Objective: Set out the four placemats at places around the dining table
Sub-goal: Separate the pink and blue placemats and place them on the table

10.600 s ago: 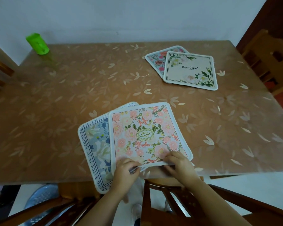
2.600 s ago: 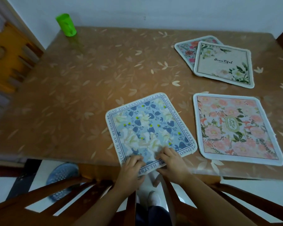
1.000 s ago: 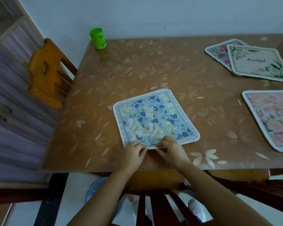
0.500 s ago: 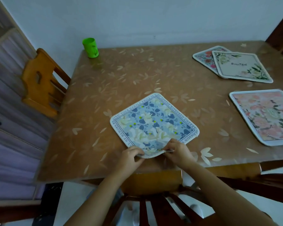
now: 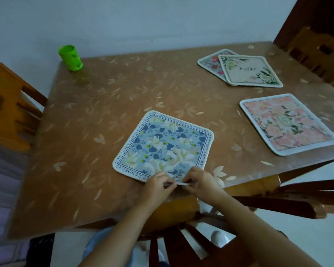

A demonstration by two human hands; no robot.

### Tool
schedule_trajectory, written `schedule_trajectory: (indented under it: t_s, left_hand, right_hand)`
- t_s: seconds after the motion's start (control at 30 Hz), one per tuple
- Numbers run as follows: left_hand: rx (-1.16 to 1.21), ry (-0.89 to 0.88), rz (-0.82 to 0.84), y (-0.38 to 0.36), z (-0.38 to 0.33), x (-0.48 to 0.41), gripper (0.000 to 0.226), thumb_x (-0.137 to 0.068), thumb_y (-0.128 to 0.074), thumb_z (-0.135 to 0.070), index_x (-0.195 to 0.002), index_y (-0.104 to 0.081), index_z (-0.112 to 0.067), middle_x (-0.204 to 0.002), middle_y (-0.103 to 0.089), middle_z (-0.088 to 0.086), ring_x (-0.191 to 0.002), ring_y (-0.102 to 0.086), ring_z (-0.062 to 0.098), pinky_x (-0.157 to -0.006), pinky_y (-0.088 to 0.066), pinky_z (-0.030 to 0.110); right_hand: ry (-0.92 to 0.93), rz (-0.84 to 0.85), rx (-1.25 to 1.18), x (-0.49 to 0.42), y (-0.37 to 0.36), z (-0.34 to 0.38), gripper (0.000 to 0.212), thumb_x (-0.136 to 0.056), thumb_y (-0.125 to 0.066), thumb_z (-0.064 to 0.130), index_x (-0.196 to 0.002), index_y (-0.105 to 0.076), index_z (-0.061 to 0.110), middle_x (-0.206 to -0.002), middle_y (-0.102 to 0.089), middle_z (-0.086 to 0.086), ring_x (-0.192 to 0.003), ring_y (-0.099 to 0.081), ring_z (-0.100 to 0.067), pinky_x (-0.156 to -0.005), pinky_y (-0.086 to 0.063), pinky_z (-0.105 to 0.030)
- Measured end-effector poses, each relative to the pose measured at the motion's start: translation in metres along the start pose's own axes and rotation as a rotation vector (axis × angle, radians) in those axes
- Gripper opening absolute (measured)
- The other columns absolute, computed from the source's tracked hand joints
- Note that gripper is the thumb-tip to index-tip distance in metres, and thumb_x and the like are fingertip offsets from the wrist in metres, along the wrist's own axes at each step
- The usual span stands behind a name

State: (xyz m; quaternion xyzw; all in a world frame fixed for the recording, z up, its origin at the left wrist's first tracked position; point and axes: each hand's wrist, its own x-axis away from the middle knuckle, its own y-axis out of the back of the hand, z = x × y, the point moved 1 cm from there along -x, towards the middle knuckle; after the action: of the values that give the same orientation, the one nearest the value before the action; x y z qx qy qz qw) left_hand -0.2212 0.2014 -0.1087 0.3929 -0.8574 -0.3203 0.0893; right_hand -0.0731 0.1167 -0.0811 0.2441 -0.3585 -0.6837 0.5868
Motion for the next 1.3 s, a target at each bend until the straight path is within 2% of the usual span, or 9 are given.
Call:
schedule_trajectory:
  t_s: [0.1,0.23,0.43,0.5,0.6,0.87,1.03,1.17,1.3]
  left_hand:
    - [0.016,-0.02,0.033,-0.012,-0.008,-0.005,0.006,-0.074,-0.073,-0.008,-0.079,-0.07,-0.005,-0.081,-0.062,0.006,-0.076,-0.057,0.013,-0.071,-0.046,0.019]
    - [0.016,-0.037,0.067,-0.018,-0.008,-0.004,0.009,-0.077,-0.07,-0.003,-0.086,-0.069,-0.003,-0.087,-0.062,0.006,-0.08,-0.056,0.01,-0.073,-0.037,0.002]
    - [-0.068,-0.026,0.037,-0.013,0.009,-0.002,0.011,-0.073,-0.072,0.0,-0.081,-0.068,-0.005,-0.082,-0.059,0.003,-0.078,-0.057,0.014,-0.071,-0.045,0.019]
    - [-0.082,-0.026,0.019,-0.013,0.011,-0.003,0.011,-0.07,-0.075,0.0,-0.078,-0.069,-0.005,-0.079,-0.06,0.003,-0.075,-0.058,0.014,-0.068,-0.047,0.022]
    - [-0.079,-0.033,-0.009,-0.014,0.011,-0.005,0.012,-0.067,-0.077,-0.001,-0.076,-0.071,-0.007,-0.073,-0.059,-0.001,-0.072,-0.057,0.011,-0.064,-0.044,0.015]
    - [-0.167,-0.077,0.001,-0.005,0.013,-0.007,0.008,-0.068,-0.077,-0.006,-0.069,-0.07,-0.008,-0.067,-0.059,0.003,-0.067,-0.051,0.011,-0.057,-0.038,0.019]
    - [-0.21,-0.036,-0.031,0.006,0.022,-0.001,0.005,-0.074,-0.073,-0.009,-0.075,-0.07,-0.006,-0.07,-0.059,0.008,-0.071,-0.055,0.021,-0.057,-0.045,0.031]
    - [-0.253,-0.004,-0.08,0.01,0.024,0.001,0.007,-0.073,-0.074,-0.007,-0.072,-0.069,-0.002,-0.068,-0.059,0.012,-0.069,-0.057,0.027,-0.052,-0.048,0.036]
    - [-0.256,-0.011,-0.089,0.009,0.027,0.001,0.005,-0.075,-0.072,-0.005,-0.076,-0.067,-0.003,-0.075,-0.06,0.013,-0.074,-0.058,0.028,-0.058,-0.049,0.037]
  right_hand:
    - [-0.037,-0.038,-0.015,0.005,0.007,-0.007,0.007,-0.078,-0.068,0.01,-0.083,-0.067,0.006,-0.087,-0.055,-0.001,-0.082,-0.057,-0.017,-0.067,-0.044,-0.01]
    - [-0.105,-0.054,-0.015,0.014,0.02,-0.021,0.006,-0.078,-0.066,0.005,-0.084,-0.067,0.003,-0.094,-0.06,-0.01,-0.088,-0.059,-0.021,-0.077,-0.052,-0.034]
    - [-0.176,-0.068,-0.019,0.022,0.022,-0.037,0.008,-0.077,-0.067,0.005,-0.086,-0.067,0.004,-0.097,-0.06,-0.008,-0.093,-0.058,-0.018,-0.079,-0.047,-0.022]
    - [-0.159,-0.02,0.031,0.021,0.016,-0.036,0.011,-0.079,-0.066,0.011,-0.089,-0.066,0.007,-0.1,-0.06,-0.007,-0.095,-0.056,-0.018,-0.082,-0.049,-0.027]
    - [-0.144,0.042,0.099,0.019,0.005,-0.033,0.012,-0.082,-0.064,0.02,-0.091,-0.066,0.012,-0.101,-0.059,-0.004,-0.097,-0.054,-0.018,-0.086,-0.047,-0.033]
    - [-0.131,0.01,0.165,0.012,-0.014,-0.031,0.015,-0.084,-0.061,0.021,-0.096,-0.067,0.013,-0.105,-0.06,-0.004,-0.101,-0.052,-0.019,-0.075,-0.03,-0.017]
    - [-0.12,0.031,0.132,-0.008,-0.019,-0.022,0.014,-0.085,-0.059,0.014,-0.096,-0.066,0.008,-0.106,-0.058,-0.008,-0.106,-0.049,-0.022,-0.089,-0.044,-0.034]
    - [-0.105,0.036,0.157,-0.023,-0.026,-0.017,0.013,-0.086,-0.057,0.013,-0.094,-0.067,0.009,-0.105,-0.059,-0.008,-0.107,-0.051,-0.024,-0.083,-0.049,-0.044]
    - [-0.08,0.032,0.21,-0.034,-0.025,-0.018,0.015,-0.087,-0.055,0.013,-0.095,-0.066,0.008,-0.106,-0.059,-0.01,-0.105,-0.051,-0.027,-0.08,-0.049,-0.041]
